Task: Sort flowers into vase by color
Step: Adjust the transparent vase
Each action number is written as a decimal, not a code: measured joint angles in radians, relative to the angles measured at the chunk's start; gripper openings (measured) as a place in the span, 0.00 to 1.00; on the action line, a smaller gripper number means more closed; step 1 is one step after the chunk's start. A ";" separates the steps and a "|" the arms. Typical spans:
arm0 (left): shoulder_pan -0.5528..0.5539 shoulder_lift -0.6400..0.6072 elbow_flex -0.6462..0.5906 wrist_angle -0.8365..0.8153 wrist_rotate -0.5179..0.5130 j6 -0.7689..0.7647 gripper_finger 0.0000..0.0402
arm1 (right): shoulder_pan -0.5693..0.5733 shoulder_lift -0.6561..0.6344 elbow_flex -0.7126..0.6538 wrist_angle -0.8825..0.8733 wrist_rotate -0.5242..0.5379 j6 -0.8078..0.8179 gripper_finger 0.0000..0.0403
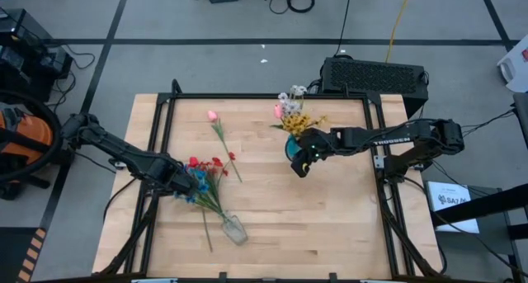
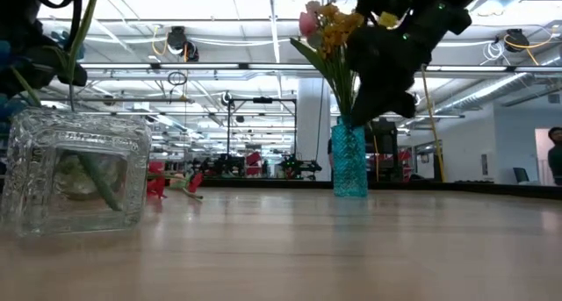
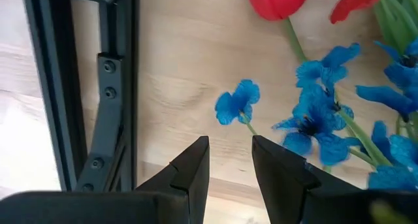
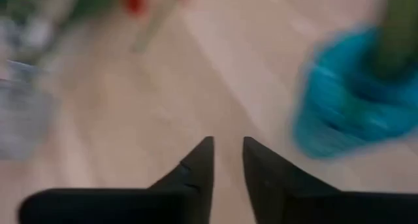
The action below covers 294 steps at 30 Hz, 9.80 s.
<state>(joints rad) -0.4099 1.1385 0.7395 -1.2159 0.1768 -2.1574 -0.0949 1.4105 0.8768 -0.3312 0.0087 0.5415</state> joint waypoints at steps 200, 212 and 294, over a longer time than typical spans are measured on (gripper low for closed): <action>-0.139 0.390 0.243 0.623 -0.417 -0.085 0.32 | 0.552 -0.479 -0.293 -0.331 0.177 0.438 0.45; -0.139 0.390 0.243 0.625 -0.417 -0.110 0.63 | 0.552 -0.478 -0.293 -0.331 0.179 0.437 0.45; -0.050 0.576 0.339 0.575 -0.314 -0.057 0.51 | 0.552 -0.478 -0.293 -0.332 0.259 0.413 0.45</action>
<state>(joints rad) -0.4603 1.7149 1.0788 -0.6411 -0.1368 -2.2148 0.4572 0.9329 0.5842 -0.6629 0.2674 0.9544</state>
